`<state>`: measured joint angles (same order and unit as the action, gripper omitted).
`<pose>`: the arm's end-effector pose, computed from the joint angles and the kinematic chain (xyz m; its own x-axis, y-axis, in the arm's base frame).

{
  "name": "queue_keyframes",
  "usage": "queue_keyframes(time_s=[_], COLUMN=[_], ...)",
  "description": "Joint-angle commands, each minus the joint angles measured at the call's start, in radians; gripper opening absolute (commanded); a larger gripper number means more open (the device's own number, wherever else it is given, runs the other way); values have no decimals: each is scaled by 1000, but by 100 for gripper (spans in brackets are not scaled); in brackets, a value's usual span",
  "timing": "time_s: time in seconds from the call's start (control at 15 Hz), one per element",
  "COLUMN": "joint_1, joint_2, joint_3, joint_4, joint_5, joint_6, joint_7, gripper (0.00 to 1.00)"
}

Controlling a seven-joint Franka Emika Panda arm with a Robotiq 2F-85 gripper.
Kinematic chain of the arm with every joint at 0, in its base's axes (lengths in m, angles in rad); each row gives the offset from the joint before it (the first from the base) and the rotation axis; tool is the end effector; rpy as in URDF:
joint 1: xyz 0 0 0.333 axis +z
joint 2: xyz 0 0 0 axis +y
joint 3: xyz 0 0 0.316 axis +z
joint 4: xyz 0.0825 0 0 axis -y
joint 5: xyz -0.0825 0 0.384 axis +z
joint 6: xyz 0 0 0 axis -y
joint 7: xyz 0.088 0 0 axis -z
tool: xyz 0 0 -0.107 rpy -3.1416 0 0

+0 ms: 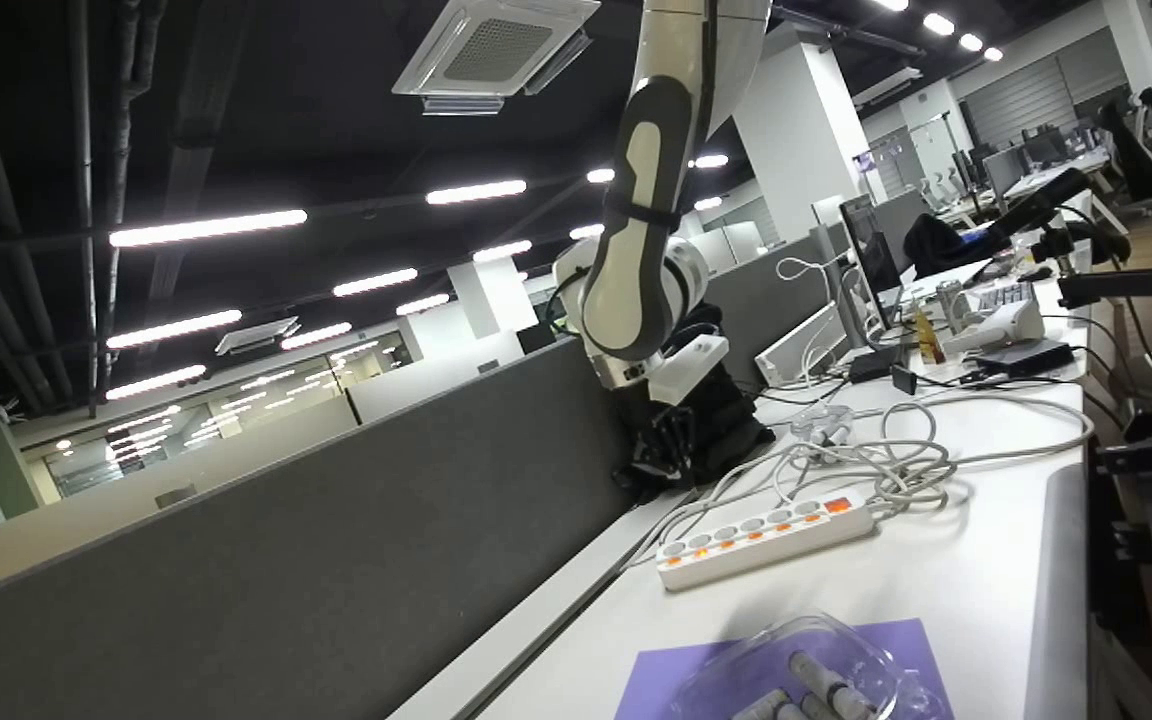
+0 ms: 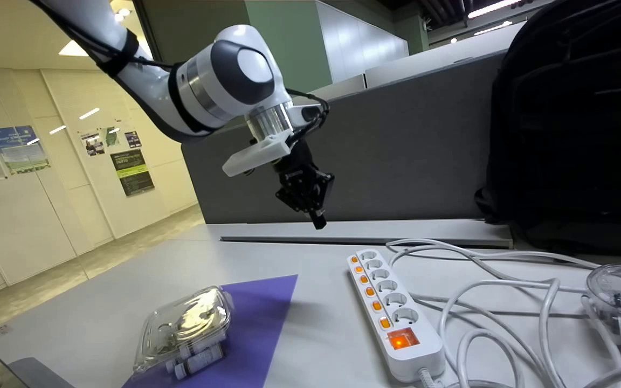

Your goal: Turn off the second switch from the left

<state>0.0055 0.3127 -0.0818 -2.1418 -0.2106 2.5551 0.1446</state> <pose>0.5798 -0.0407 0.2665 0.9935 -0.0378 0.1071 -0.0531 -0.9882 0.1434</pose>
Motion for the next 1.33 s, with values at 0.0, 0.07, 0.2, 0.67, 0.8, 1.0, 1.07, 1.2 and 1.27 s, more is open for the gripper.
queue_keyframes(time_s=[0.0, 0.07, 0.2, 0.67, 0.8, 1.0, 1.07, 1.2, 1.27], joint_1=[-19, -28, -42, -92, -105, -110, -106, -102, -102], joint_2=[53, 70, 101, 194, 225, 268, 283, 306, 317], joint_3=[-19, -22, -28, -19, -11, -11, -16, -18, -17], joint_4=[18, 24, 37, 123, 159, 212, 227, 250, 261], joint_5=[46, 68, 109, 251, 284, 306, 305, 300, 300], joint_6=[23, 25, 35, 12, 10, -1, -6, -17, -20], joint_7=[26, 23, 22, 4, -8, -7, -1, 0, -1], gripper=[0, 0, 0, 0, 0, 0, 0, 0, 0])
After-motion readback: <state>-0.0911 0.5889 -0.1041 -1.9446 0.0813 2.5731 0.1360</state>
